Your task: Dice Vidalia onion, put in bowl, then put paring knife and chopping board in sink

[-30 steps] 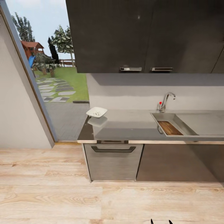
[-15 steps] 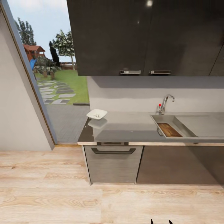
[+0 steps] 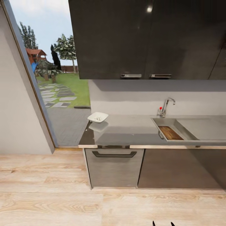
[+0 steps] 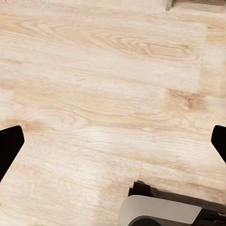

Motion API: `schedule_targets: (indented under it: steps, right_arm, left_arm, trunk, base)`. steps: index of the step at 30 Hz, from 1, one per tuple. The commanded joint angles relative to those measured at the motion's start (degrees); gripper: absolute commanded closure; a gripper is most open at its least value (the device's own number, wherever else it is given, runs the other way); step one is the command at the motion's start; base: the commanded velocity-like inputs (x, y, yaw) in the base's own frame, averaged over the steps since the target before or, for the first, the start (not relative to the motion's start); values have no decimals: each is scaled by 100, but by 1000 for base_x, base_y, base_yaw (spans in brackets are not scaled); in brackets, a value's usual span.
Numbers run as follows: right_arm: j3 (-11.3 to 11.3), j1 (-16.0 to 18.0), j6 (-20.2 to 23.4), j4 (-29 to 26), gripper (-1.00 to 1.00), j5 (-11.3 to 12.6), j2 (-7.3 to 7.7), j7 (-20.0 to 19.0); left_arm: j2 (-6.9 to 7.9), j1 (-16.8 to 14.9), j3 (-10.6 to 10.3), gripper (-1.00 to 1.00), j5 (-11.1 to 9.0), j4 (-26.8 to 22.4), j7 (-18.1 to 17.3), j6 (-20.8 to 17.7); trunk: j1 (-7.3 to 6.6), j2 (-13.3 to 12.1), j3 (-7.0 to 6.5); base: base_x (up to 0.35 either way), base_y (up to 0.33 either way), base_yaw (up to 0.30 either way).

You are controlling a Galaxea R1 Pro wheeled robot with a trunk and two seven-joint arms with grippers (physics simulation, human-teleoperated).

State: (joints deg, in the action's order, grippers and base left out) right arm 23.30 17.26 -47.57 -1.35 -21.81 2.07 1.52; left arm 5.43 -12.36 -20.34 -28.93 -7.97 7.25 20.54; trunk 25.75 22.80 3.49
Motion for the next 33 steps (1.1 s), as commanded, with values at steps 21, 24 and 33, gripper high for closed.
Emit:
schedule_targets:
  steps: [21, 24, 33]
  right_arm:
    - [34, 6, 2, 14, -100, -60, 3, 21]
    - [34, 6, 11, 19, -100, -60, 19, 34]
    - [31, -530, 2375, 35, -100, -60, 174, 600]
  left_arm:
    - [-16, -2, -51, -100, -16, 29, 38, 8]
    - [-99, -3, -56, -100, -16, 186, 33, 4]
    - [-471, 4, -84, -100, -28, 1226, 43, -69]
  trunk:
    - [4, 12, -123]
    - [4, 12, -123]
    - [4, 12, -123]
  base:
    - [0, 0, 0]
    - [0, 0, 0]
    - [0, 0, 0]
